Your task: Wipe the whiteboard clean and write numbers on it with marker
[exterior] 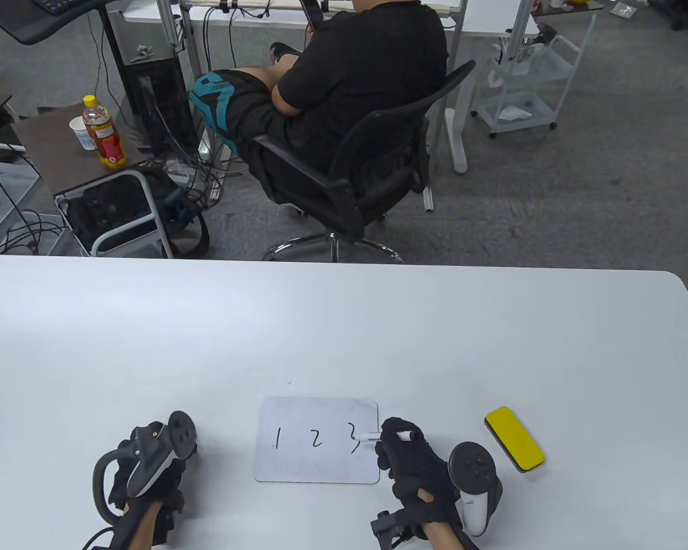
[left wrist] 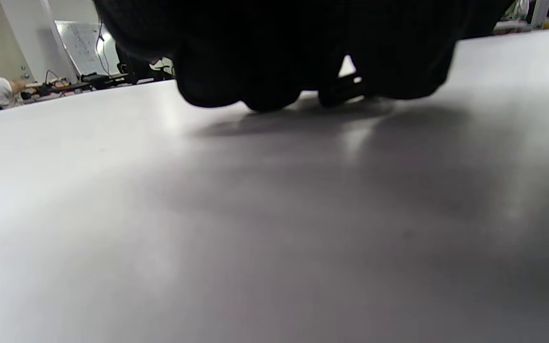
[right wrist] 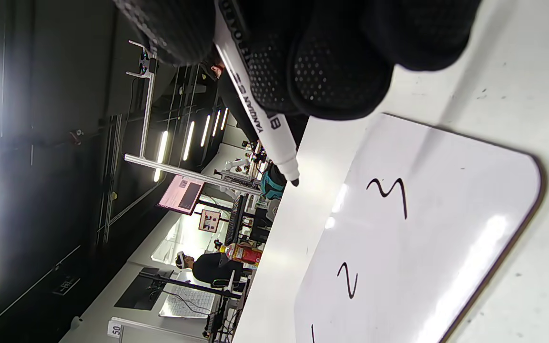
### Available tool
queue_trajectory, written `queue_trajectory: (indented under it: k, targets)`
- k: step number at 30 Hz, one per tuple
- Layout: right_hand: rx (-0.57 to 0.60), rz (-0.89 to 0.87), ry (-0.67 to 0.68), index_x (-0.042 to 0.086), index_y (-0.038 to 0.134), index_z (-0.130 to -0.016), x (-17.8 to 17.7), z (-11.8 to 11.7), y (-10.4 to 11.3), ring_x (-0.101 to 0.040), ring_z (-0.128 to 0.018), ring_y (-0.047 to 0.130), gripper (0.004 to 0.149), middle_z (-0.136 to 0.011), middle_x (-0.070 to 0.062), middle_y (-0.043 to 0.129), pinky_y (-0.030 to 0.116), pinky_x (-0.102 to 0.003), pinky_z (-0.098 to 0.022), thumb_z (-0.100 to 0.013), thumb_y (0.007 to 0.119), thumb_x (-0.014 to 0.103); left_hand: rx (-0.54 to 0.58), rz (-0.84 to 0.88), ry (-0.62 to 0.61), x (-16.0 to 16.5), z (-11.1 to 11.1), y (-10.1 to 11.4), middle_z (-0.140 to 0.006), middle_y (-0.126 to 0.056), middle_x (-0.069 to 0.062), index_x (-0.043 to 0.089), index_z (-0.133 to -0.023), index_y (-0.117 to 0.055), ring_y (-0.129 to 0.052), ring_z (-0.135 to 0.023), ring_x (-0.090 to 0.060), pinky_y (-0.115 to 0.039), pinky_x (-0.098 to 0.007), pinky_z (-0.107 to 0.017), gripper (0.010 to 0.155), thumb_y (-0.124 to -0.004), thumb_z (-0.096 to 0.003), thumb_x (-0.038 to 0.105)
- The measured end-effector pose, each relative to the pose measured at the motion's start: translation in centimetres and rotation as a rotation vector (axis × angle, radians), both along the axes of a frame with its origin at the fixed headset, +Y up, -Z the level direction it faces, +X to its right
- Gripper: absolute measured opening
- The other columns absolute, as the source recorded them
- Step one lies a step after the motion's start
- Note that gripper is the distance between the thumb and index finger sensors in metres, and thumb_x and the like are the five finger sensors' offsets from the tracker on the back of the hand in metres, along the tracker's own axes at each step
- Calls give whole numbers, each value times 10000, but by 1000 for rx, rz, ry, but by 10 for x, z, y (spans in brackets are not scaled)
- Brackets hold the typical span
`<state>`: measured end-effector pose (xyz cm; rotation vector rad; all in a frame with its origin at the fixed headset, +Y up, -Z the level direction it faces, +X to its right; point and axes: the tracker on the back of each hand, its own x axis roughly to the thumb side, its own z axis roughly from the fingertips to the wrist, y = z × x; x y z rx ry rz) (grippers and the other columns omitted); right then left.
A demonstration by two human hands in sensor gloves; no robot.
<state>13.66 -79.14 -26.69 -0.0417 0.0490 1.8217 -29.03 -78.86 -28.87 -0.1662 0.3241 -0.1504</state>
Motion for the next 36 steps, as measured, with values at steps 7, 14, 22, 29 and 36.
queue_trajectory:
  k: [7,14,22,29,36]
  targets:
    - [-19,-39,9,85,672,-969,0,0,-1,-281,-567,949,479,-767,-195,901,800,-449,-434,-598,744,379,48,-32,-59,6,0,1,-824,-990,89,369,-878,-910,-979,-773,-132,-838,-383,-623,428,-883,-495,557]
    - [-7,-90,58,91,663,-973,-7,6,5,-272,-571,949,479,-773,-186,898,802,-442,-437,-602,736,385,240,293,-299,46,24,37,-861,-978,88,360,-937,-853,-995,-769,-109,-859,-360,-602,468,-830,-512,555]
    - [-31,-326,236,96,650,-978,-35,22,14,-264,-580,941,477,-782,-178,888,796,-444,-449,-611,728,390,344,403,-625,107,61,52,-829,-988,105,371,-925,-846,-1010,-731,-80,-879,-328,-580,465,-825,-502,565]
    - [6,-255,254,94,663,-971,-42,26,17,-269,-566,943,471,-769,-185,894,797,-448,-441,-607,735,384,337,401,-657,113,65,51,-827,-987,101,367,-925,-845,-1005,-730,-87,-873,-334,-583,465,-824,-505,563]
    - [-16,-219,277,100,662,-974,-48,28,16,-276,-572,938,467,-775,-191,889,791,-453,-445,-606,740,378,324,396,-679,119,68,50,-830,-985,103,370,-925,-845,-1002,-737,-88,-869,-336,-590,467,-819,-505,572]
